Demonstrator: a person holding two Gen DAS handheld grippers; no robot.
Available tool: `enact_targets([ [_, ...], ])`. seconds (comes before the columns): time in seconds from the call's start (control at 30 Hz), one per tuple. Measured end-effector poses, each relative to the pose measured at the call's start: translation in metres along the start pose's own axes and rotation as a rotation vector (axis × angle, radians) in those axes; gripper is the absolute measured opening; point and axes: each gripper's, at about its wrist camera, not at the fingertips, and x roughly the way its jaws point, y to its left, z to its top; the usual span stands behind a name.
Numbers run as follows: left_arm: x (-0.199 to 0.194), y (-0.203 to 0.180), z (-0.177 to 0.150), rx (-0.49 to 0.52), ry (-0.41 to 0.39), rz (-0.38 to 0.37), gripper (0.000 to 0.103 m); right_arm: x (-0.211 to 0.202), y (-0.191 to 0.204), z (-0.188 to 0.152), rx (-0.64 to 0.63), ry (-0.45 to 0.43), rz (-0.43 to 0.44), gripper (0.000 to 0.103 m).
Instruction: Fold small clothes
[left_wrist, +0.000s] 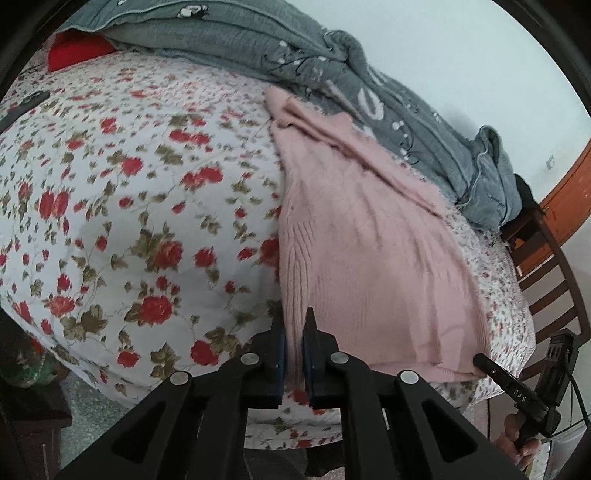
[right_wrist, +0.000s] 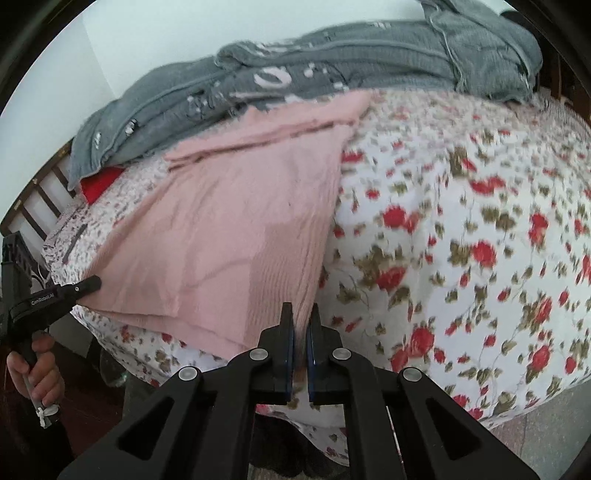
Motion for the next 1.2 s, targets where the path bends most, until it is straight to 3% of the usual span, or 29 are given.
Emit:
enact_targets([
  [0.03, 0.001, 0.001, -0.001, 0.000, 0.005, 0.005, 0.010, 0.002, -0.003, -0.002, 0.001, 0.010, -0.018, 0.006],
  [0.1, 0.003, 0.005, -0.002, 0.005, 0.018, 0.016, 0.025, 0.002, -0.009, -0.006, 0.014, 0.012, -0.020, 0.007],
  [0.2, 0.001, 0.008, -0.004, 0.015, 0.010, 0.011, 0.041, -0.001, -0.014, -0.006, 0.023, 0.005, -0.008, 0.018],
  [0.27, 0.000, 0.009, -0.004, 0.022, 0.006, -0.006, 0.044, -0.005, -0.016, -0.005, 0.023, -0.011, -0.008, 0.034],
  [0.4, 0.012, 0.006, -0.004, 0.032, 0.030, -0.013, 0.047, -0.002, -0.014, 0.000, 0.030, -0.021, 0.022, 0.038],
  [0.47, 0.020, 0.004, -0.006, 0.033, 0.061, -0.011, 0.045, 0.010, -0.010, 0.001, 0.031, 0.000, 0.025, 0.038],
  [0.53, 0.026, 0.004, -0.007, 0.023, 0.074, 0.003, 0.033, 0.022, -0.004, 0.000, 0.022, 0.025, 0.008, 0.037],
  [0.57, 0.028, 0.004, -0.008, 0.022, 0.075, 0.006, 0.015, 0.027, -0.002, -0.001, 0.020, 0.035, -0.005, 0.028],
  [0.6, 0.028, 0.004, -0.009, 0.021, 0.077, 0.006, 0.010, 0.030, 0.000, -0.002, 0.019, 0.043, -0.010, 0.017],
  [0.63, 0.027, 0.003, -0.009, 0.021, 0.074, 0.002, 0.009, 0.032, 0.002, -0.003, 0.016, 0.048, -0.002, 0.006],
  [0.77, 0.010, 0.000, -0.008, 0.033, 0.033, -0.019, 0.007, 0.017, 0.011, -0.005, -0.040, 0.004, -0.024, 0.005],
  [0.87, -0.005, -0.001, -0.005, 0.016, 0.015, -0.074, 0.006, -0.003, 0.014, -0.005, -0.051, -0.025, -0.003, 0.005],
  [1.2, -0.042, -0.007, -0.006, 0.008, -0.051, -0.121, 0.006, -0.043, 0.000, 0.002, 0.040, -0.091, 0.107, 0.004],
])
